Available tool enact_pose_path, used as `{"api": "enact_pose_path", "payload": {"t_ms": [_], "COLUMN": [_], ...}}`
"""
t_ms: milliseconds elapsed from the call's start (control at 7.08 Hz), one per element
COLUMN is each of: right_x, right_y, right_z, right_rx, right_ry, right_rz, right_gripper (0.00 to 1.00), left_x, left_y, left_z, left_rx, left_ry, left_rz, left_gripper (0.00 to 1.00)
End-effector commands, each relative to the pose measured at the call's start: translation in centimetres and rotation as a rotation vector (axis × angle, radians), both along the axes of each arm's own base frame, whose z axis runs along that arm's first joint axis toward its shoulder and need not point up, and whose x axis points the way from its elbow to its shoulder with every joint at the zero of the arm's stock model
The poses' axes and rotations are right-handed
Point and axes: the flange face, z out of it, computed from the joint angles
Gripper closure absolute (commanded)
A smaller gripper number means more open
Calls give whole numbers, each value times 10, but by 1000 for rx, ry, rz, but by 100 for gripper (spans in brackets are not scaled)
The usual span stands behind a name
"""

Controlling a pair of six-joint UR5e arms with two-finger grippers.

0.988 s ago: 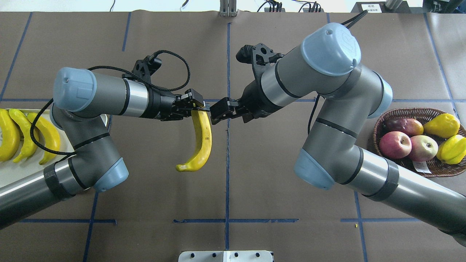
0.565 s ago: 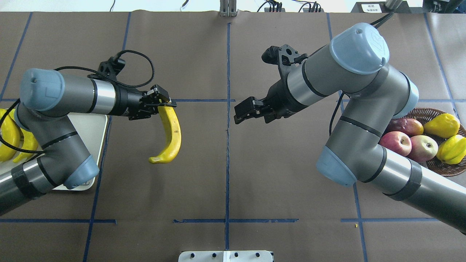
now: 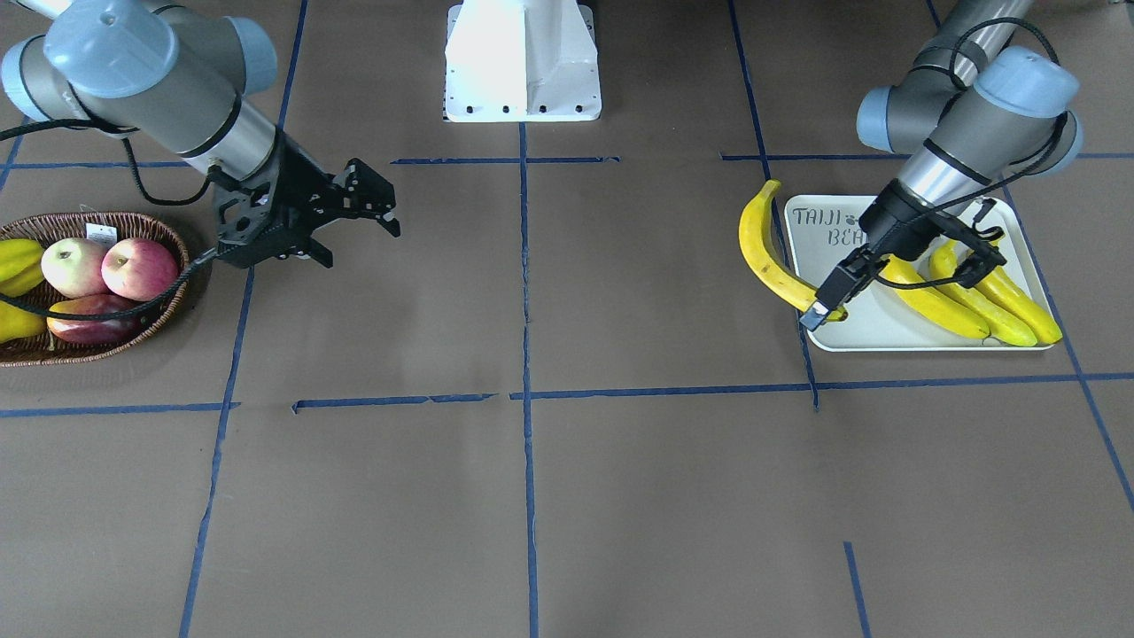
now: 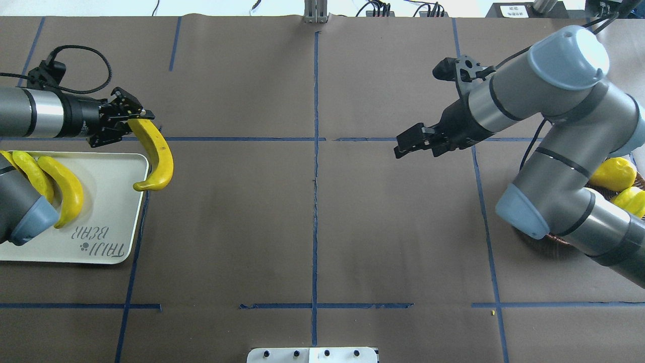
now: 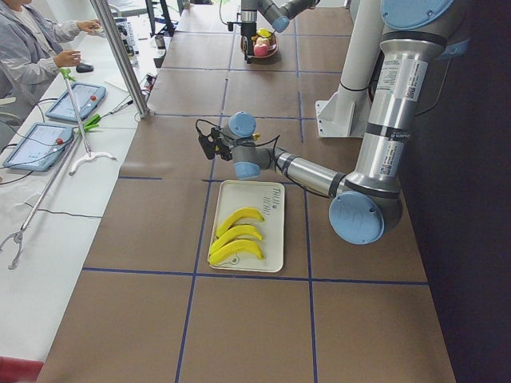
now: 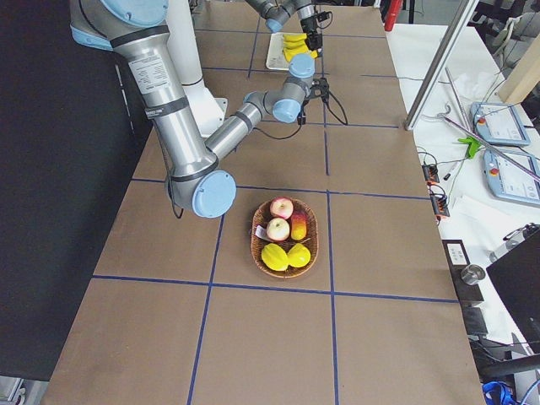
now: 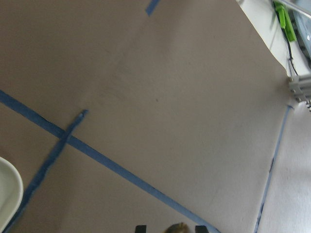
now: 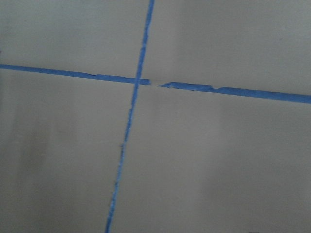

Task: Transfer all bananas from basket to plate

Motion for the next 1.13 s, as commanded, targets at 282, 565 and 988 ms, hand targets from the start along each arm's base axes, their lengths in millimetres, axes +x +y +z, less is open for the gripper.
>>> {"api": "enact_pose_path", "payload": {"t_ms": [282, 565, 988], "right_x": [130, 161, 174], "right_y": [-15, -14, -15], "right_z": [130, 150, 159], "right_rx": [126, 133, 144], "right_ry": [98, 109, 120], "right_rz": [-55, -42, -54], "right_gripper": [0, 0, 0], "left_x": [-61, -68, -67], "left_y": [34, 33, 29], "left_z": [116, 167, 178], "left_rx": [155, 183, 182], "left_ry": [-34, -51, -63], "left_rz": [-63, -135, -166], "left_gripper": [100, 100, 85]}}
